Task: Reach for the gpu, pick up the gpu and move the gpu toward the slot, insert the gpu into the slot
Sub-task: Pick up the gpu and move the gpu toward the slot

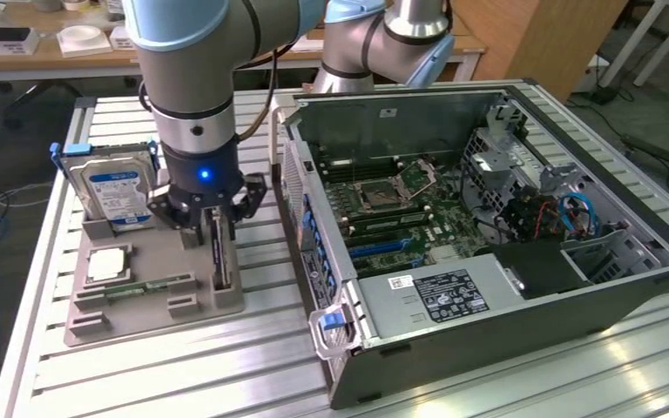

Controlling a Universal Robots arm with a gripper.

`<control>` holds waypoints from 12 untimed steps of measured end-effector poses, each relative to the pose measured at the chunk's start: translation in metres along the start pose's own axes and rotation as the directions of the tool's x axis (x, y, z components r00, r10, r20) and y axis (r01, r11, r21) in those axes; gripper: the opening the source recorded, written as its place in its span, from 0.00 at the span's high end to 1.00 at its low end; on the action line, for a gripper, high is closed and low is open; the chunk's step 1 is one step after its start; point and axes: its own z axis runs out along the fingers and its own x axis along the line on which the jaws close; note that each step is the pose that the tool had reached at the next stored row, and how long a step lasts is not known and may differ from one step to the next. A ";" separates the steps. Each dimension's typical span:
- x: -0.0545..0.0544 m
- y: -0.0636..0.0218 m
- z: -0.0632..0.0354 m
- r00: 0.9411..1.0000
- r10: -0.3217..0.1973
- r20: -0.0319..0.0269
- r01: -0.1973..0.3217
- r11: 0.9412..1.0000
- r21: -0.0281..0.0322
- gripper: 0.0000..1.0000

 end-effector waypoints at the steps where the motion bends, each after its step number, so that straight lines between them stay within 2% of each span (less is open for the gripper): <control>1: 0.000 0.0000 0.0000 1.000 0.000 0.000 0.000 1.000 0.000 0.55; 3: 0.000 0.0000 0.0000 1.000 0.000 0.000 0.000 1.000 0.000 0.67; 5: 0.000 0.0000 0.0000 1.000 0.000 0.000 0.000 1.000 0.000 0.67; 6: 0.000 0.0000 0.0000 1.000 0.000 0.000 0.000 1.000 0.000 0.73; 12: 0.000 0.0000 0.0000 1.000 0.000 0.000 0.000 1.000 0.000 0.74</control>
